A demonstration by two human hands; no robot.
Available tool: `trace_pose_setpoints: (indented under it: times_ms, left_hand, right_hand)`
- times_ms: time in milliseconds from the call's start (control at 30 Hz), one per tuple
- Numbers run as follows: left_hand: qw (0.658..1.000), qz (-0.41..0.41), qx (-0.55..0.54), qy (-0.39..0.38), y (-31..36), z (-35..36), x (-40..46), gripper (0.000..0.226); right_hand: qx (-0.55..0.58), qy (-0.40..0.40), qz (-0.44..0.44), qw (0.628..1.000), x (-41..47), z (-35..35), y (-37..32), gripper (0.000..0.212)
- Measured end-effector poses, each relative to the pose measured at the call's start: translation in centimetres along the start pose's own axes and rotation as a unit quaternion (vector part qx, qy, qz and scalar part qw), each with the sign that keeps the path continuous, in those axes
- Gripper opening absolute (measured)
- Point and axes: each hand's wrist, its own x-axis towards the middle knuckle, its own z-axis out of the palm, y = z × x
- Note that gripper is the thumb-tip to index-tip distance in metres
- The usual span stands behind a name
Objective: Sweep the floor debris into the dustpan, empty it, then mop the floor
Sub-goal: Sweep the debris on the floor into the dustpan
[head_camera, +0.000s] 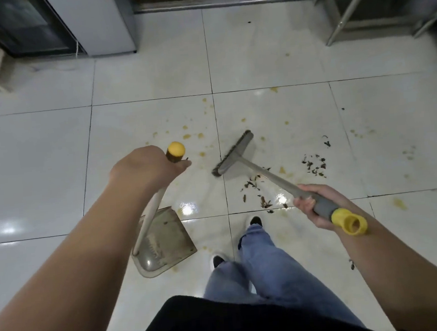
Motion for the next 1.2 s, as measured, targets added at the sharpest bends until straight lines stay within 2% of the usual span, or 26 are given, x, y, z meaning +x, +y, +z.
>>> trace_pose_setpoints:
  times_ms: [133,300,400,567,700,767,900,1100,1200]
  left_hand:
    - [1.000,-0.007,-0.008,0.005,-1.3,-0.2,-1.5,0.064]
    - [0.999,-0.008,-0.031,-0.005,-2.7,0.1,-3.4,0.065]
    - [1.000,-0.021,-0.018,-0.001,-2.8,0.5,-4.3,0.061]
    - [0.999,-0.013,0.019,0.040,0.3,-0.2,-4.9,0.063]
    - [0.999,-0.004,-0.002,0.053,4.4,-1.0,-4.5,0.058]
    - [0.999,0.013,-0.029,0.045,6.4,-0.5,-4.2,0.052]
    - [0.997,0.065,-0.024,0.030,10.8,0.6,-3.5,0.054]
    - [0.989,0.140,0.013,0.033,15.8,1.7,-2.3,0.051]
    - [0.987,0.151,0.035,0.039,17.2,1.6,-1.7,0.055]
  right_hand:
    - [0.046,-0.056,0.009,0.997,2.2,2.1,2.4,0.014]
    - [-0.028,-0.003,0.025,0.999,6.1,2.2,3.8,0.014]
    - [-0.019,0.009,0.041,0.999,6.5,-1.3,3.2,0.015]
    - [-0.134,0.064,0.076,0.986,3.5,-9.8,1.3,0.032]
    - [-0.016,0.069,0.076,0.995,0.2,-17.0,1.7,0.033]
    - [0.019,0.081,0.072,0.994,-1.6,-20.5,1.5,0.036]
    - [0.085,0.091,0.075,0.989,-5.2,-24.7,1.2,0.038]
    - [0.117,0.103,0.036,0.987,-8.3,-24.0,1.4,0.030]
    - [0.051,0.116,0.007,0.992,-9.1,-22.1,0.9,0.027]
